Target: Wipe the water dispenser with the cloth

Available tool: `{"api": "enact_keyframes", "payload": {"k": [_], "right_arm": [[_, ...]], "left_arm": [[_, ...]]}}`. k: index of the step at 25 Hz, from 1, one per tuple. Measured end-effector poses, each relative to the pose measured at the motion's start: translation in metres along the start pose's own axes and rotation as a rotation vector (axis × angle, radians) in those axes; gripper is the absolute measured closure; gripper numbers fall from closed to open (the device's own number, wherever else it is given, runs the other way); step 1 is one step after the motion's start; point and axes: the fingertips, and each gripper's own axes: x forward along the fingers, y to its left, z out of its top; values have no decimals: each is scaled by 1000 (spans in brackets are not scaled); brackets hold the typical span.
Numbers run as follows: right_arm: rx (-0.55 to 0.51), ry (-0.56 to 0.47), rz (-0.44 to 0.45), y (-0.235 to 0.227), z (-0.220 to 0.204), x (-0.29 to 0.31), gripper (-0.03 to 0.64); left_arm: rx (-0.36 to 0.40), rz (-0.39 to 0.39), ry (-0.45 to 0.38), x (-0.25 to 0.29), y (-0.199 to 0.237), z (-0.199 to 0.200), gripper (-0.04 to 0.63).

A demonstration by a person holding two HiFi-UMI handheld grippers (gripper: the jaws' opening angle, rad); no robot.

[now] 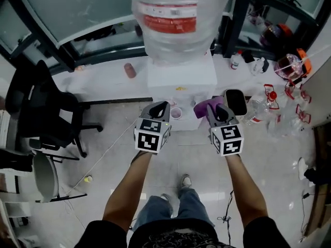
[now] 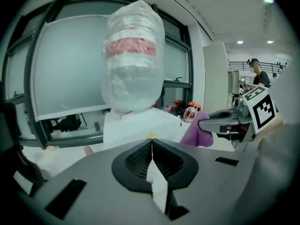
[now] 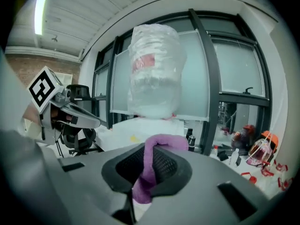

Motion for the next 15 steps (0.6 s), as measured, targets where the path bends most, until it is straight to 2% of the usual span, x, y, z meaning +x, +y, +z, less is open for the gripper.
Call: {"api": "enact_keyframes", "payload": {"k": [6, 11, 15], "right_arm": [[-69, -83, 41, 2, 100, -30, 584], [-38, -101, 60, 15, 134, -54, 584], [-9, -130, 56, 24, 151, -68, 584]], "left_arm": [[-13, 92, -49, -61, 24, 69, 569], [-31, 139, -98, -97, 40, 95, 569], [-29, 128, -148, -111, 48, 111, 569]]}}
